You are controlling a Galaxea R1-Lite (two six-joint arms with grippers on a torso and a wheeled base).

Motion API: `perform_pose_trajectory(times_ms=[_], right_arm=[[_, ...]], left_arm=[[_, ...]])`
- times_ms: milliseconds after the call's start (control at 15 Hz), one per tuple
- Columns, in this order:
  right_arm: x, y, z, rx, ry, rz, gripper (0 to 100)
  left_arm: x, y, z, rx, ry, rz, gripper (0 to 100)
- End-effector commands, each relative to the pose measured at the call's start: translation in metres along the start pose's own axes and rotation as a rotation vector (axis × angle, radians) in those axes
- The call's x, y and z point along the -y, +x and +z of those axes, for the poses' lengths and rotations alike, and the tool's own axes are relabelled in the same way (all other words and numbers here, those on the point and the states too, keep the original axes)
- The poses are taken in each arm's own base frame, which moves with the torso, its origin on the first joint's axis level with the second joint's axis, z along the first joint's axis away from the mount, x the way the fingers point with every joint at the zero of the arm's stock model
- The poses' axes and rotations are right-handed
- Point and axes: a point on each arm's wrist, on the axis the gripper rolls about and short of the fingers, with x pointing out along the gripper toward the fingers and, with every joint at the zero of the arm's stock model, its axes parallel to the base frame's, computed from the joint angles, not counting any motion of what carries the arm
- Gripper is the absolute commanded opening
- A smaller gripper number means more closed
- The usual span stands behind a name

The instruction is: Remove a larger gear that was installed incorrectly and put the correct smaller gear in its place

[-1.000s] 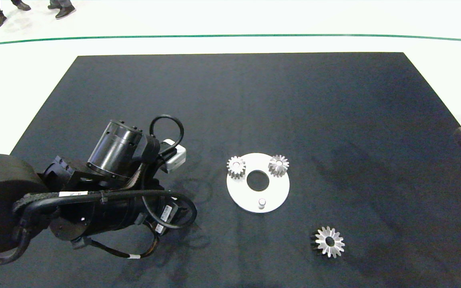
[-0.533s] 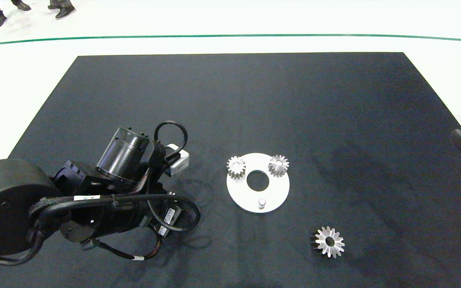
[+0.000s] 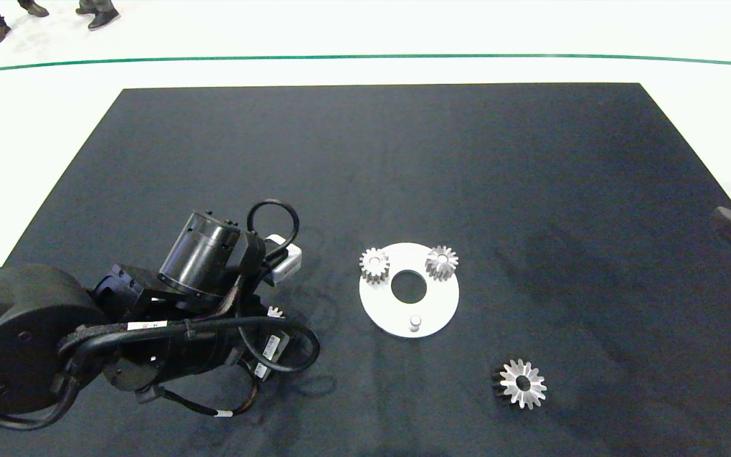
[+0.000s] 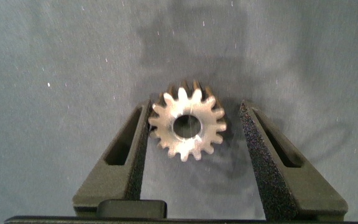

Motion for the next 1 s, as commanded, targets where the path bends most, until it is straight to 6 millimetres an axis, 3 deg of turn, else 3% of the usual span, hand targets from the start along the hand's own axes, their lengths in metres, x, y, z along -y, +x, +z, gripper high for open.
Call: perform_pose_trajectory(times_ms=[67, 733, 1000], right_arm=[[0.0, 0.001, 0.0, -0.001, -0.002, -0.002, 100], [0.0, 0.0, 0.0, 0.0, -0.001, -0.001, 100], [0.0, 0.001, 0.0, -0.002, -0.001, 0.0, 100]], left_arm=[[0.001, 0.002, 0.0, 0.005, -0.001, 0.003, 54], [0.006, -0.006, -0.006, 0.04, 0.016, 0.005, 35], [0.019, -0.029, 0.003, 0.136, 0.045, -0.041, 26]])
